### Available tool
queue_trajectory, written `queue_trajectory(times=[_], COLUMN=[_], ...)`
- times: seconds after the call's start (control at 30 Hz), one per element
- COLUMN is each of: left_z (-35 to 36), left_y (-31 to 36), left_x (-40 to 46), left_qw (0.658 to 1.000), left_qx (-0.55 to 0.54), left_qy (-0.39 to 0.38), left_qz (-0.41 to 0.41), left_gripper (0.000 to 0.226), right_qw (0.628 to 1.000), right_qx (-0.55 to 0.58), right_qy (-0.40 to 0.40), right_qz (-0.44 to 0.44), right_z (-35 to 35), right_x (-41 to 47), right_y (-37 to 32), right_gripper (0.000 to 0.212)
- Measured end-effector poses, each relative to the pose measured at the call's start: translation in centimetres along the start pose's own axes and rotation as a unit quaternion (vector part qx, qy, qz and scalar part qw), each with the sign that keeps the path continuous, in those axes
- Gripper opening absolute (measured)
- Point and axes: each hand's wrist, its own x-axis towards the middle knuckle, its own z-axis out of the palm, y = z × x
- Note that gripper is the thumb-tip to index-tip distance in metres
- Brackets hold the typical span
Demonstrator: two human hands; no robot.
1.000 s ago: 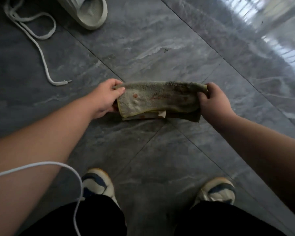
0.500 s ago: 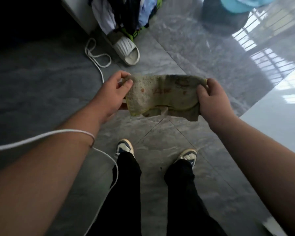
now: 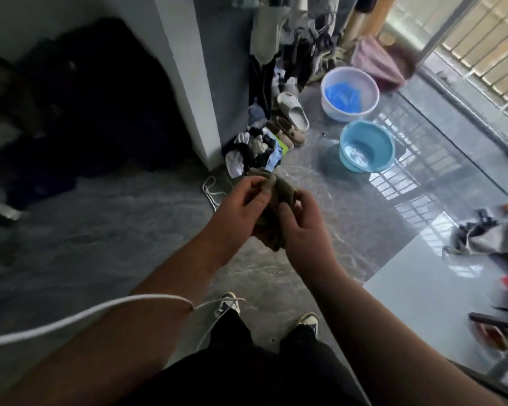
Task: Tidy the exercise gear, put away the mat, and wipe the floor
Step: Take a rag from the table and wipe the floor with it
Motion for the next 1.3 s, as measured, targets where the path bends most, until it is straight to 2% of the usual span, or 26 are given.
queue_trajectory(times=[0.07,0.13,0.2,0.3,0.4,0.47,0.53,0.6,0.7,0.77,0.83,0.9,0.97,1.03,1.13,1.2,1.3], left_z=[-0.9,-1.9,-2.5,-2.5,-2.2,-2.1,-2.4,-2.6,-2.1,-0.9,0.5,2.3,4.1,6.1,9.2,11.2,14.5], left_y=[2.1,3.9,5.0,6.1,5.9,4.7,2.6,-0.3,-5.1,-8.4,-11.2,-13.3,-15.5,-17.7,-22.3,-25.5,-30.2], left_x=[-2.2,-4.3,-6.7,-10.8,-16.1,-20.1,-24.1,-28.4,-35.3,-40.2,-45.0,-50.2,-56.0,-62.2,-72.0,-78.6,-87.6], left_qw=[1.0,0.999,0.999,0.998,0.993,0.983,0.96,0.92,0.859,0.829,0.797,0.738,0.668,0.611,0.507,0.444,0.349], left_qx=[-0.02,-0.028,-0.02,0.01,0.047,0.055,0.013,-0.048,-0.118,-0.201,-0.321,-0.41,-0.444,-0.406,-0.291,-0.205,-0.151], left_qy=[0.019,0.027,0.033,0.054,0.102,0.17,0.279,0.388,0.495,0.512,0.486,0.495,0.543,0.626,0.792,0.867,0.925], left_qz=[-0.002,-0.002,0.0,0.009,0.03,0.033,0.038,0.035,0.056,0.098,0.158,0.208,0.25,0.265,0.174,0.093,0.015], left_gripper=[0.024,0.029,0.032,0.032,0.035,0.035,0.031,0.025,0.017,0.023,0.057,0.072,0.071,0.061,0.032,0.034,0.031], right_qw=[0.999,0.997,0.993,0.981,0.948,0.915,0.876,0.837,0.774,0.729,0.682,0.636,0.604,0.587,0.564,0.547,0.509], right_qx=[0.024,-0.008,-0.043,-0.094,-0.159,-0.215,-0.261,-0.288,-0.278,-0.236,-0.188,-0.162,-0.158,-0.176,-0.213,-0.224,-0.214], right_qy=[-0.028,-0.051,-0.071,-0.12,-0.214,-0.277,-0.336,-0.396,-0.511,-0.604,-0.689,-0.746,-0.775,-0.783,-0.783,-0.781,-0.771], right_qz=[-0.021,-0.061,-0.088,-0.124,-0.172,-0.2,-0.228,-0.244,-0.251,-0.218,-0.158,-0.115,-0.098,-0.109,-0.152,-0.203,-0.318], right_z=[0.6,0.8,0.8,0.6,0.7,1.1,1.9,3.0,4.8,6.1,7.4,8.6,9.8,11.0,11.7,11.3,9.4], right_x=[-1.7,-2.7,-3.3,-3.8,-4.9,-6.1,-7.9,-10.6,-16.7,-21.9,-27.6,-33.7,-40.2,-46.9,-58.2,-66.4,-78.4], right_y=[-2.1,-3.5,-4.6,-6.1,-6.8,-6.8,-7.0,-7.3,-8.1,-8.3,-8.3,-7.4,-5.4,-2.5,2.8,7.1,12.8], right_gripper=[0.029,0.042,0.045,0.036,0.023,0.015,0.008,0.003,0.017,0.015,0.023,0.029,0.032,0.031,0.021,0.015,0.025])
